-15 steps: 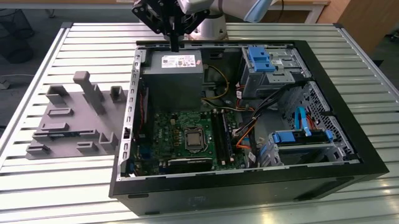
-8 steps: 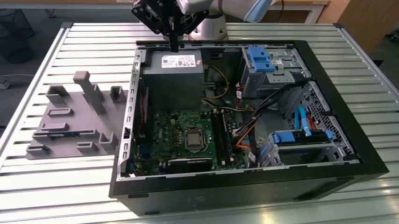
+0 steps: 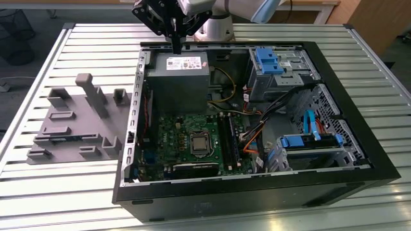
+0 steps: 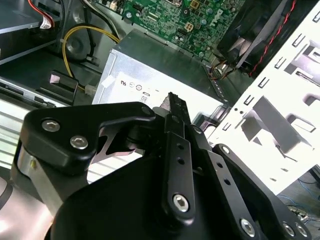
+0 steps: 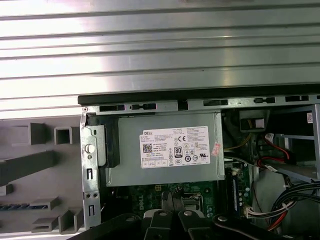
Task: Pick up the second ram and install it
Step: 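Reach for the second ram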
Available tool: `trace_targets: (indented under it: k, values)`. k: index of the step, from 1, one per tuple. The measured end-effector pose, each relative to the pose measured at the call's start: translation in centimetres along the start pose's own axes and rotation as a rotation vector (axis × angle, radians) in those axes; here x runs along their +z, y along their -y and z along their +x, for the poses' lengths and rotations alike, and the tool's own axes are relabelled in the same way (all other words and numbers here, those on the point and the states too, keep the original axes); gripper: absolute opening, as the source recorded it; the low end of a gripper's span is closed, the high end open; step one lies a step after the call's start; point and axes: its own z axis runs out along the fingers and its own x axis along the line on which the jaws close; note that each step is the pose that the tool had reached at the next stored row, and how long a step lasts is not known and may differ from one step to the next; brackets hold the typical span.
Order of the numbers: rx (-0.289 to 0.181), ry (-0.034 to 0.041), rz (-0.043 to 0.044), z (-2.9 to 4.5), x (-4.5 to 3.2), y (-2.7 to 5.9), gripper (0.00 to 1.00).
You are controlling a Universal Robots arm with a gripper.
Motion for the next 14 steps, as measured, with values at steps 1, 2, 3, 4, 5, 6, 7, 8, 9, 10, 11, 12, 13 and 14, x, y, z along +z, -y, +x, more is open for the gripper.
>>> trace_targets:
  k: [1, 2, 3, 4, 5, 6, 7, 8, 9, 10, 11, 12, 13, 14]
  values:
    - [0.0, -0.0001, 0.0, 0.06, 0.0, 0.0, 0.11]
    - [0.0, -0.0001, 0.0, 0.13, 0.01, 0.01, 0.11]
    - [0.0, -0.0001, 0.0, 0.19, 0.02, 0.01, 0.11]
    - [0.0, -0.0002, 0.0, 0.24, 0.02, 0.02, 0.11]
    - [0.0, -0.0004, 0.0, 0.28, 0.02, 0.02, 0.11]
    - [0.0, -0.0005, 0.0, 0.31, 0.03, 0.02, 0.11]
    - [0.0, -0.0005, 0.0, 0.34, 0.04, 0.03, 0.11]
    - [0.0, -0.0005, 0.0, 0.38, 0.05, 0.03, 0.11]
    - [0.0, -0.0005, 0.0, 0.43, 0.05, 0.04, 0.11]
    - [0.0, -0.0005, 0.0, 0.49, 0.05, 0.04, 0.11]
    - [0.0, -0.0006, 0.0001, 0.53, 0.04, 0.04, 0.11]
    - [0.0, -0.0006, 0.0001, 0.6, 0.04, 0.05, 0.11]
    - [0.0, -0.0006, 0.0001, 0.65, 0.04, 0.05, 0.11]
    - [0.0, -0.0006, 0.0001, 0.66, 0.04, 0.05, 0.11]
